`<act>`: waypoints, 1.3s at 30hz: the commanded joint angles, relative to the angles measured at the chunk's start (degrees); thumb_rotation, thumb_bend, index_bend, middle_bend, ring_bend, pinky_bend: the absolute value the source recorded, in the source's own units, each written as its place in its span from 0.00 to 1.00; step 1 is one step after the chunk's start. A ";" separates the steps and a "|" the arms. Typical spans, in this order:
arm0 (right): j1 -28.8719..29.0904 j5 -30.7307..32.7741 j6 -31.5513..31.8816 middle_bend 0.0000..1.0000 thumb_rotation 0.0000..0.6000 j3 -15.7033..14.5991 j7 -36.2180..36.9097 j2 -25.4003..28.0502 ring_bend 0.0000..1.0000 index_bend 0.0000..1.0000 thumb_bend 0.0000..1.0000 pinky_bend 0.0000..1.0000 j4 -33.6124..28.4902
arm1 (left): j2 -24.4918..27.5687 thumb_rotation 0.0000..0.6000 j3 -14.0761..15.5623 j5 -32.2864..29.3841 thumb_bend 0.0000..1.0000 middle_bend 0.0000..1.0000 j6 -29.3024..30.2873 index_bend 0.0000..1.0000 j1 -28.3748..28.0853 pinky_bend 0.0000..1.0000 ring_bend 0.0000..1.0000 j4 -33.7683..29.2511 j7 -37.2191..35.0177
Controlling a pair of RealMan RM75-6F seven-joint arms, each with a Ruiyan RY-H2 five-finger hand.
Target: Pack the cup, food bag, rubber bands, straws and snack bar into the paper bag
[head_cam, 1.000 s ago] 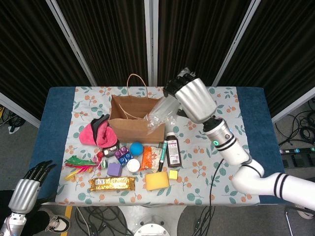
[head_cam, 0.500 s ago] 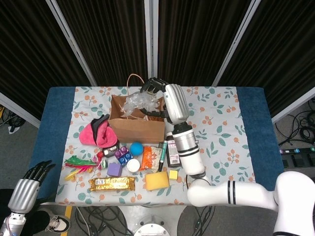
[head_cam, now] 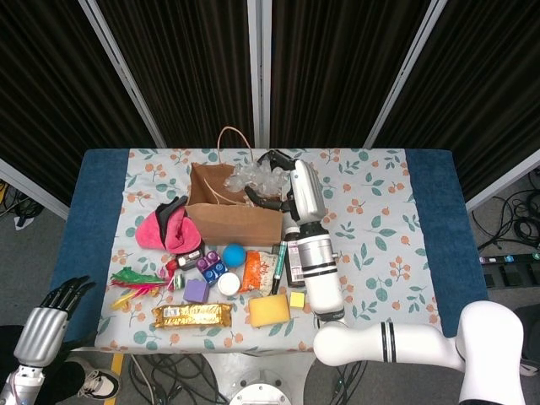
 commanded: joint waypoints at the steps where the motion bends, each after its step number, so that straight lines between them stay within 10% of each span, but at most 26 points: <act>1: -0.37 0.64 -1.32 0.60 1.00 0.02 0.76 -0.76 0.46 0.71 0.24 0.49 1.25 | -0.01 1.00 -0.04 -0.04 0.09 0.23 0.03 0.23 0.02 0.25 0.15 -0.01 -0.01; 5: -0.57 0.64 -3.88 0.54 1.00 -0.36 1.98 -1.10 0.42 0.63 0.21 0.45 2.41 | -0.01 1.00 -0.14 -0.20 0.09 0.23 0.04 0.23 0.06 0.25 0.15 0.02 -0.11; 13: -1.74 -1.86 -10.12 0.25 1.00 -1.35 4.47 2.07 0.07 0.13 0.00 0.14 0.83 | -0.07 1.00 -0.17 -0.25 0.09 0.23 -0.12 0.23 0.01 0.25 0.15 0.05 -0.22; 29: -5.82 -18.10 -5.36 0.23 1.00 -0.31 5.64 10.81 0.04 0.09 0.00 0.12 -5.50 | -0.20 1.00 0.06 0.00 0.09 0.23 -0.32 0.23 -0.03 0.25 0.15 -0.01 -0.04; 39: -17.20 -26.75 -5.04 0.25 1.00 -12.13 -18.26 32.69 0.07 0.09 0.02 0.11 -14.83 | -0.15 1.00 0.15 -0.11 0.09 0.23 -1.19 0.23 -0.39 0.25 0.15 -0.63 -0.22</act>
